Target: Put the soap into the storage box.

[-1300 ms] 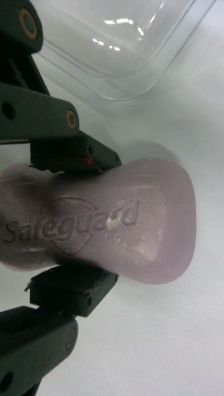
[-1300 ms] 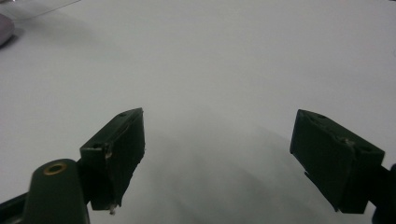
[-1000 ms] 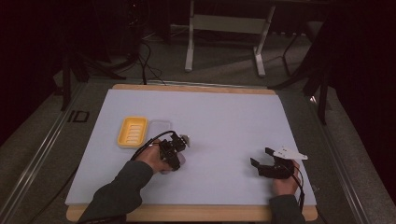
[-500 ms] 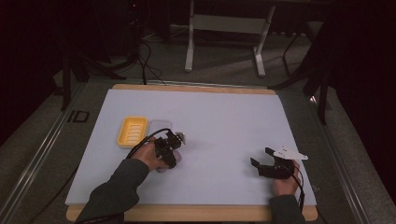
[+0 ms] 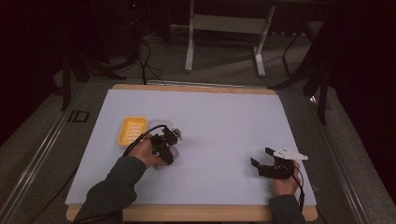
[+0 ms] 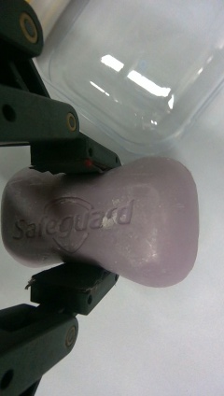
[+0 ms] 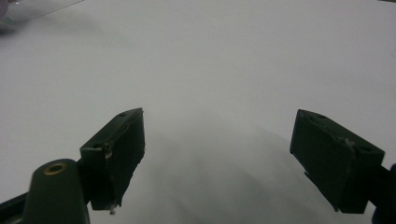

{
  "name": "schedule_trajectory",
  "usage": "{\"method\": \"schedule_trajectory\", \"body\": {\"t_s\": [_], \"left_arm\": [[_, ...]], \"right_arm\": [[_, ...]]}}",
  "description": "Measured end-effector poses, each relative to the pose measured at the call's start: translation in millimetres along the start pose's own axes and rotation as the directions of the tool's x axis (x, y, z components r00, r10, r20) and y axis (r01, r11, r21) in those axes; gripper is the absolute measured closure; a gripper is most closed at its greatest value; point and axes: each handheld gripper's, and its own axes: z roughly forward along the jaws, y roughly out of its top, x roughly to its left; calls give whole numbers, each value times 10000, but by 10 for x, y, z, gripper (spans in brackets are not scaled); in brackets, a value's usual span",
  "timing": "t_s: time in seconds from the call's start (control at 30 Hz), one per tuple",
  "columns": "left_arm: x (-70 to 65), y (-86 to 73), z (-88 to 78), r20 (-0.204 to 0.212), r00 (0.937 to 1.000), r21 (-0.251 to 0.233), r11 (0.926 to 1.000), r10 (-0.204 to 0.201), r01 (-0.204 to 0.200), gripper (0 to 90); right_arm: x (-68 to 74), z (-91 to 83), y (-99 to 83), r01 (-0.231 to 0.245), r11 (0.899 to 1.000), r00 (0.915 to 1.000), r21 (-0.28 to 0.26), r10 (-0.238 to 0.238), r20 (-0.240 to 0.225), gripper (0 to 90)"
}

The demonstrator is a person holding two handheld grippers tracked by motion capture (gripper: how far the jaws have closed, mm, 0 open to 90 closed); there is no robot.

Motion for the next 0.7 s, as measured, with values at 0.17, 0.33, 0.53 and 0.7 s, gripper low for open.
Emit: {"method": "schedule_trajectory", "body": {"t_s": [0.17,0.33,0.53,0.7], "left_arm": [[46,-26,-53,-1,9999,-115,9999,-118,118,497],[77,-39,-99,61,9997,-209,9995,-238,239,497],[116,-44,-144,44,9994,-269,9991,-336,337,497],[150,-52,-165,88,9992,-227,9990,-388,390,497]], "right_arm": [[0,1,0,7,10000,10000,0,-7,2,175],[0,0,0,0,10000,10000,-2,0,4,175],[0,0,0,2,10000,10000,-3,-2,4,175],[0,0,0,5,10000,10000,-3,-5,4,175]]}}
